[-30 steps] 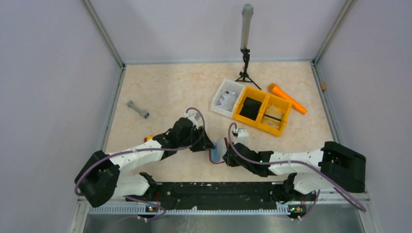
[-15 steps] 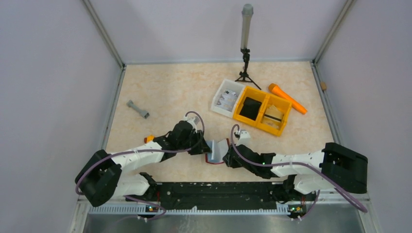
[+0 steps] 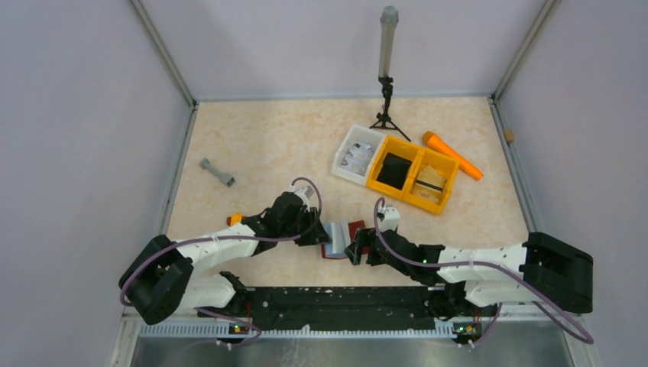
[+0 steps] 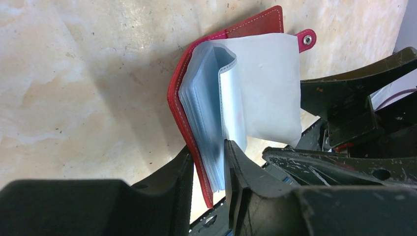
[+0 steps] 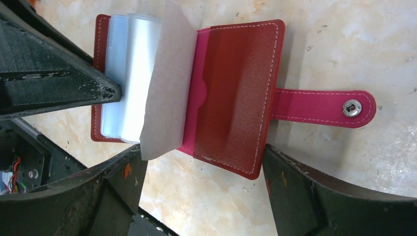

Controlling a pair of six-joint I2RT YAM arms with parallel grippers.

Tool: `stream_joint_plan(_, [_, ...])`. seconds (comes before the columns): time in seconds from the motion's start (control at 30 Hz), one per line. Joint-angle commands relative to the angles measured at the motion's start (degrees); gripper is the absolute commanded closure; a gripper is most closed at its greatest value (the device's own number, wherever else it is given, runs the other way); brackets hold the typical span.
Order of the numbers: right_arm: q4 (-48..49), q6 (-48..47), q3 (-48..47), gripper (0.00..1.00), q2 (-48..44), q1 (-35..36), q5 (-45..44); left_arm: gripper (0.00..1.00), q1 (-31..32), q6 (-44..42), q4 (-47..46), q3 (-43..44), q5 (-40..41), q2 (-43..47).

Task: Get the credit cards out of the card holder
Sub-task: Open the card holder at the center of the board.

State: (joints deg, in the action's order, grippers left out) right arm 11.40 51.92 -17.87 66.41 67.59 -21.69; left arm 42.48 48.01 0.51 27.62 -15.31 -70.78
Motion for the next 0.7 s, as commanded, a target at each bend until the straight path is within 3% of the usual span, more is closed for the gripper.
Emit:
stream_joint_plan(0.0, [4.5, -4.1, -0.6, 0.12, -1.1, -0.4, 0.9, 0.69, 0.1, -1.2, -1.4, 0.0, 0.0, -0.4])
stream_joint_plan(0.27, [4.8, -6.4, -6.7, 0.12, 7.1, -0.4, 2.9, 0.71, 0.1, -1.3, -2.8, 0.6, -2.3, -0.5])
stream_joint_plan(0.43, [5.6, -6.1, -7.9, 0.16, 9.3, -0.4, 3.1, 0.71, 0.2, -1.6, -3.5, 0.4, -3.7, -0.8])
stream_joint_plan(0.67, [-1.6, -2.9, -9.0, 0.64, 9.4, -0.4, -2.4, 0.68, 0.2, -2.2, -2.3, 0.5, -3.2, -0.1])
